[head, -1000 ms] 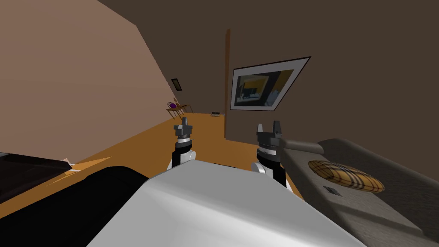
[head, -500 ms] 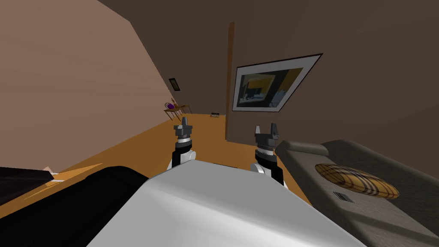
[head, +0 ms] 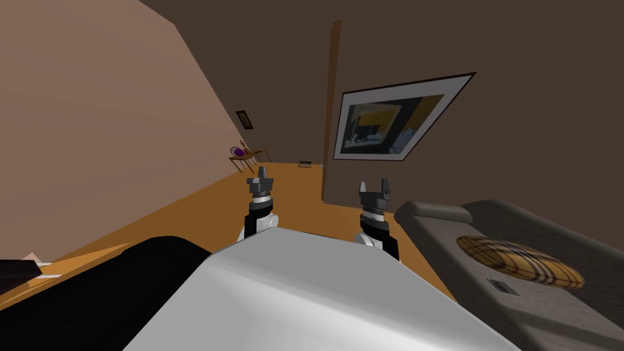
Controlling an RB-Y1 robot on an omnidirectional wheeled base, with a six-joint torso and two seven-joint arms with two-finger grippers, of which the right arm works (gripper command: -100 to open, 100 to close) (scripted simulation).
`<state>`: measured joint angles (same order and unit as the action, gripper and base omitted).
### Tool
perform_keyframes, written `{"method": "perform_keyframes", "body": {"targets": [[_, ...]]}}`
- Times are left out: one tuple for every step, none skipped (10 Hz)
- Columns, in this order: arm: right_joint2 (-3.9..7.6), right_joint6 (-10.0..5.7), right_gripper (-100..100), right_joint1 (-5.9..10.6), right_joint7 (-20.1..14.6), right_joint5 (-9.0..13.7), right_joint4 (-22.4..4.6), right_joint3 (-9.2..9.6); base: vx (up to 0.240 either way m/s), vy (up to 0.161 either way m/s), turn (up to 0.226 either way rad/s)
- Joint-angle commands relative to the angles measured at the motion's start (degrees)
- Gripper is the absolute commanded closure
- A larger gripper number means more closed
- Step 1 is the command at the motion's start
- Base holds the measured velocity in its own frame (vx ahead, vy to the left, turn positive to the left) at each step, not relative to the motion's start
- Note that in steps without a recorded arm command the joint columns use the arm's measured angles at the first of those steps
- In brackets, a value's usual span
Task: Push the door open
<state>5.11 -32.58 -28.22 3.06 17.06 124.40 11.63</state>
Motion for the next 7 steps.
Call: {"method": "perform_keyframes", "body": {"targets": [[0.5, -0.45, -100, -0.23, -0.12, 1.83, -1.01, 0.48, 0.132, 0.141, -0.052], [0.71, -0.58, -100, -0.29, -0.11, 2.9, -1.58, 0.82, 0.146, 0.147, -0.05], [0.87, -0.73, -100, -0.35, -0.11, 4.17, -2.24, 1.21, 0.13, 0.131, -0.062], [1.02, -0.9, -100, -0.41, -0.11, 5.52, -2.95, 1.62, 0.139, 0.131, -0.075], [1.16, -1.06, -100, -0.48, -0.11, 6.87, -3.66, 2.03, 0.159, 0.163, -0.072], [1.3, -1.22, -100, -0.54, -0.11, 8.22, -4.37, 2.44, 0.144, 0.162, -0.075], [1.44, -1.39, -100, -0.61, -0.11, 9.57, -5.08, 2.85, 0.145, 0.158, -0.058]]}}
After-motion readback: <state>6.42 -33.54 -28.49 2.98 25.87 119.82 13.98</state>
